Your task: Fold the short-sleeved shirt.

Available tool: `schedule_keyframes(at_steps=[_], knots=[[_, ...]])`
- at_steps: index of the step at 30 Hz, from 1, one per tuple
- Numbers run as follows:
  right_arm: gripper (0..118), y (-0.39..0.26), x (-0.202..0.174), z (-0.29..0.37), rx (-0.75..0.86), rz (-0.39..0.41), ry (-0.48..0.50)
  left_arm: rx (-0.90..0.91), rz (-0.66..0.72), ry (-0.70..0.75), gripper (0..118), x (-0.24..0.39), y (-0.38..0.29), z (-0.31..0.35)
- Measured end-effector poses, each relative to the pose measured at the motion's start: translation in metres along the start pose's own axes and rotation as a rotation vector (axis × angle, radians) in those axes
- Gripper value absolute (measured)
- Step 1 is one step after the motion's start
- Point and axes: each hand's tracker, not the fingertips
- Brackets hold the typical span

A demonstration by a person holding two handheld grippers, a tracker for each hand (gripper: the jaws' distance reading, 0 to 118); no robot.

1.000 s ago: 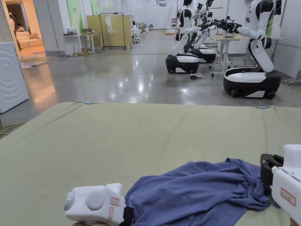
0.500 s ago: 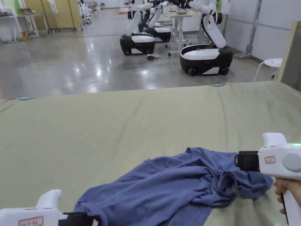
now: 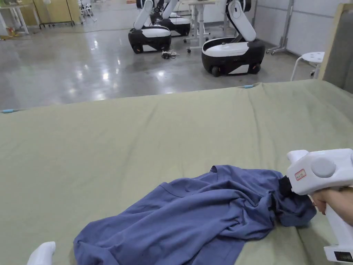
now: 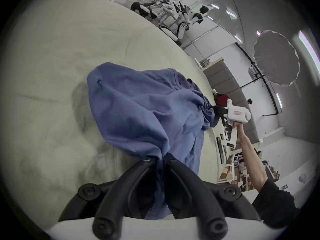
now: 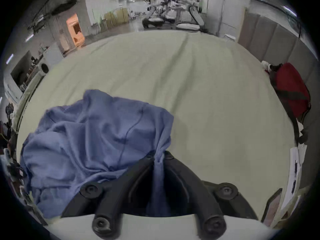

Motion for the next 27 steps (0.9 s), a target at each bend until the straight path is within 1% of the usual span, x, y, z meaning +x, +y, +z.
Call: schedule_keyframes(at_steps=[2,4,5,6,7,9,12,13,16,19,23,27], knots=[[8,0.003,-0.003,0.004,0.031,0.014,0.027,0.043,0.036,-0.025,8,-0.001,-0.002,0.002],[8,0.011,-0.009,0.027,0.105,0.023,0.009,0.114,0.083,-0.096,8,0.002,0.002,0.011],[8,0.017,-0.009,0.043,0.153,0.018,0.037,0.137,0.089,-0.114,8,0.004,0.006,0.017],[8,0.027,-0.007,0.057,0.203,-0.006,0.049,0.186,0.095,-0.123,8,0.008,0.012,0.026],[8,0.037,-0.005,0.076,0.244,-0.015,0.056,0.192,0.082,-0.142,8,0.013,0.021,0.034],[8,0.057,-0.001,0.117,0.345,-0.042,0.035,0.260,0.030,-0.157,8,0.023,0.039,0.056],[8,0.084,0.004,0.178,0.465,-0.042,0.045,0.343,-0.058,-0.151,8,0.043,0.063,0.091],[8,0.091,0.003,0.196,0.502,-0.029,0.049,0.364,-0.083,-0.147,8,0.048,0.070,0.100],[8,0.108,-0.001,0.247,0.618,0.007,-0.019,0.425,-0.129,-0.133,8,0.066,0.093,0.127],[8,0.125,-0.001,0.286,0.711,-0.012,-0.045,0.489,-0.167,-0.157,8,0.086,0.113,0.150],[8,0.153,0.003,0.327,0.805,-0.052,-0.118,0.568,-0.222,-0.150,8,0.115,0.146,0.176],[8,0.184,0.003,0.355,0.860,-0.039,-0.206,0.690,-0.284,-0.097,8,0.143,0.186,0.196]])
